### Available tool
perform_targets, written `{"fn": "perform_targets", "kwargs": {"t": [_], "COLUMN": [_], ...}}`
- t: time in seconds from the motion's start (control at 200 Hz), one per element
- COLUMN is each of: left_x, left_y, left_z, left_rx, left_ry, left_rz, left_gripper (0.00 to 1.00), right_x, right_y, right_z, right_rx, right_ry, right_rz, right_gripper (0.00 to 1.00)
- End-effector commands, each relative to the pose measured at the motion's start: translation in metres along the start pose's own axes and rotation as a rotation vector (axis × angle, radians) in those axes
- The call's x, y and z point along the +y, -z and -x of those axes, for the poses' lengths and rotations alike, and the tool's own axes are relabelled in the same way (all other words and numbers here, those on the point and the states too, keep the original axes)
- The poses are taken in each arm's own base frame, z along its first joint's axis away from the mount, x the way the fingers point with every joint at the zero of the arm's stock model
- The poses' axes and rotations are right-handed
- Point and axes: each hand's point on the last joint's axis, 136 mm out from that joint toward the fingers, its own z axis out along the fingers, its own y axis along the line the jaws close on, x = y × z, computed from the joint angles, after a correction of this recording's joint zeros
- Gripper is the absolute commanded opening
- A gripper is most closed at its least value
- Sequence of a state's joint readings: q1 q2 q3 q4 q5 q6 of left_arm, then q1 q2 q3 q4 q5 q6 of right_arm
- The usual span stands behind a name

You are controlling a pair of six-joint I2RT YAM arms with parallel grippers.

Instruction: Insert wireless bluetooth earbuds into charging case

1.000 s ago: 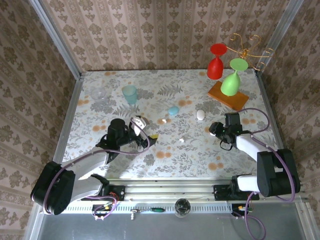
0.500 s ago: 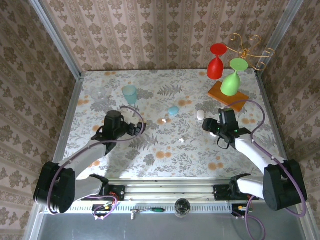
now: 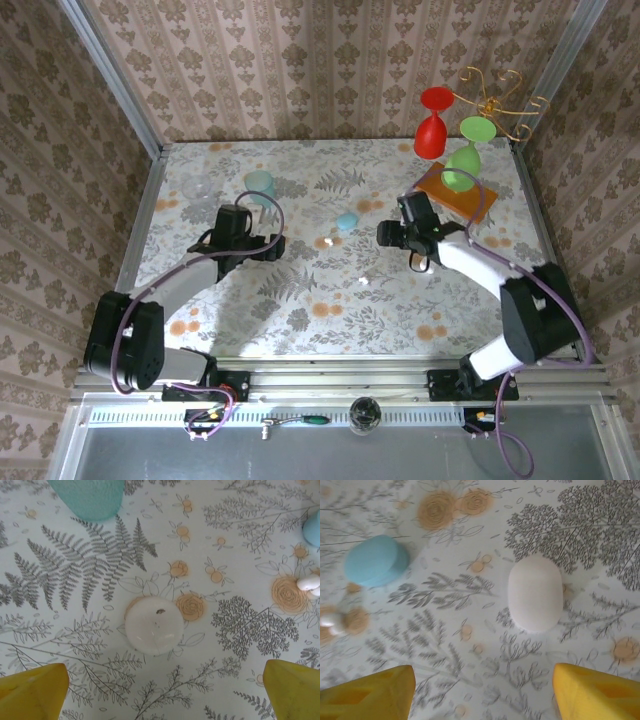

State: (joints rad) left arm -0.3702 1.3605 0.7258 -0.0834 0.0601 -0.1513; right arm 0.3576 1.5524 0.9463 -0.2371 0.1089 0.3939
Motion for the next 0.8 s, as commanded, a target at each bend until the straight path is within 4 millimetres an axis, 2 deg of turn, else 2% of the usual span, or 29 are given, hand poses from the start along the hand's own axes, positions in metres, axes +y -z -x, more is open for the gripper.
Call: {"fn": "perform_targets", "kwargs": {"t": [0.0,0.1,0.195,0.32,0.445,0.55,0.68,0.795], "left_x": [-0.006,-0.007,-0.008,-0.009,-0.010,-0.011,-0.011,-0.011], "left_y": [0.002,0.003,0.004,0.004,0.004,0.004,0.004,0.004], "left_z": [-0.002,-0.003,-0.004,-0.005,-0.005,-0.004,-0.004,-0.003], "left_rx": [0.021,0.016,0.013,0.009,0.009,0.007,0.004,-0.003], "left_ry": [0.018,0.007,0.001,-0.003,-0.012,-0.015,-0.024,-0.022], "left_rz": [-0.039,-0.047,-0.053,-0.061,-0.066,-0.070,-0.072,-0.075], "left_gripper": [1.00,1.00,1.00,1.00,1.00,1.00,1.00,1.00], "right_x": [-0.026,-0.035,-0.034,-0.032,-0.032,-0.032,-0.027,-0.019], "right_y": [-0.015,-0.031,-0.044,-0.055,-0.066,-0.069,-0.065,-0.060], "right_z": [0.004,0.004,0.004,0.004,-0.002,-0.003,-0.001,-0.003], "right_rx": [0.054,0.100,0.146,0.185,0.231,0.239,0.227,0.221], "right_ry": [0.067,0.094,0.079,0.079,0.074,0.074,0.092,0.115], "right_rz": [-0.157,-0.212,-0.186,-0.180,-0.180,-0.182,-0.166,-0.139], "right_gripper": [0.75,0.77,0.78,0.73,0.66,0.55,0.42,0.36]}}
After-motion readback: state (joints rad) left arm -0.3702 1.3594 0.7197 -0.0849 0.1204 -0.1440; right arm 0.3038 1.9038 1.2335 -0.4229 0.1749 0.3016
